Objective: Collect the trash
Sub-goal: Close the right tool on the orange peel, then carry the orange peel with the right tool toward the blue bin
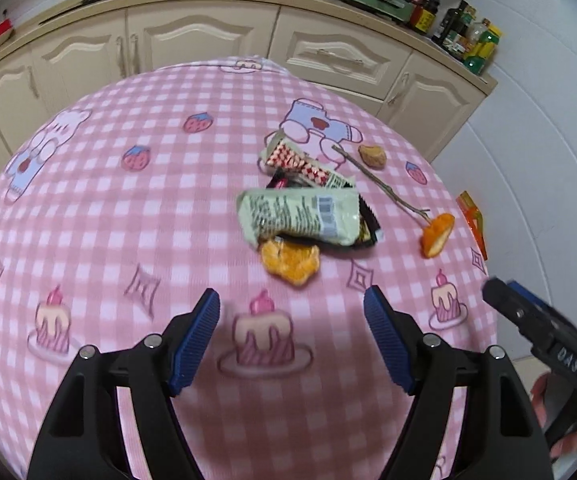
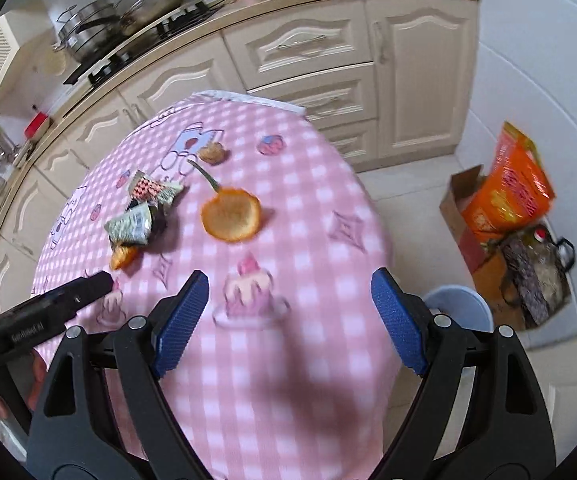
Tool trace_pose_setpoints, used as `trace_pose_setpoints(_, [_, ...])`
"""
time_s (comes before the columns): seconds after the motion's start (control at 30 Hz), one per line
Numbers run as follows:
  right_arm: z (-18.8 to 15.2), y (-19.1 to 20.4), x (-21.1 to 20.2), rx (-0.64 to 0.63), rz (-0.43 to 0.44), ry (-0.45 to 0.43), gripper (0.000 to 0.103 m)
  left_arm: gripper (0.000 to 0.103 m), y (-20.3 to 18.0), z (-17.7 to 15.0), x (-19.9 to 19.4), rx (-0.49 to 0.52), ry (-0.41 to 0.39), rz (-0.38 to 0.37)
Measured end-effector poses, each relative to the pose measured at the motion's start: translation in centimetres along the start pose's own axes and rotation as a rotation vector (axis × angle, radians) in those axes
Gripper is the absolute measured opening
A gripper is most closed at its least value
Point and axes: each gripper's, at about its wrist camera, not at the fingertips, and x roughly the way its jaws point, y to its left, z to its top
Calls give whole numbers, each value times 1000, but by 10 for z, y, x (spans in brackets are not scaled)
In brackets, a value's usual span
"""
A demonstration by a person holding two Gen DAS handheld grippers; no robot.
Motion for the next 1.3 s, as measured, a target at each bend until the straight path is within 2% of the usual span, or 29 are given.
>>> trace_pose_setpoints(0.1, [13,9,19,-37,23,27,82,73,1,7,21,-1,43,23])
trace_pose_setpoints(0.27, [27,18,44,-56,25,52,82,72,-3,14,28,23,-25,56])
trace_pose_setpoints(0.3, [29,20,49,-64,12,41,82,68,-2,15,29,30,-40,69])
trace_pose_setpoints(0.33, [29,22,50,-78,1,29,82,52,-2,14,28,36,-48,99])
trace_pose_setpoints(0.37, [29,24,52,-96,-12,24,82,40,-2,14,29,41,-57,131])
trace_pose_setpoints(0.4, [29,27,53,-111,-27,18,81,36,0,14,28,37,-61,135])
trace_pose_setpoints(0.43, [30,27,53,-116,-38,12,71,35,4,15,27,24,-64,128])
trace_pose_setpoints(0.47, [30,27,53,-115,-37,8,58,34,7,15,26,17,-64,113])
trace_pose_setpoints(0.53, [30,24,50,-95,3,11,38,34,10,12,22,14,-67,95])
trace_pose_setpoints(0.77, [20,10,34,-44,31,-3,36,34,4,-1,16,52,-83,128])
trace_pose_setpoints(0.97, [3,-7,9,6,29,-31,36,34,-1,-11,8,67,-82,118])
trace_pose_setpoints(1.1, [-7,-13,-6,24,25,-48,36,34,-6,-19,-2,81,-103,139])
trace_pose_setpoints(1.3, [-25,-22,-26,59,25,-71,36,34,-19,-32,-23,123,-148,123])
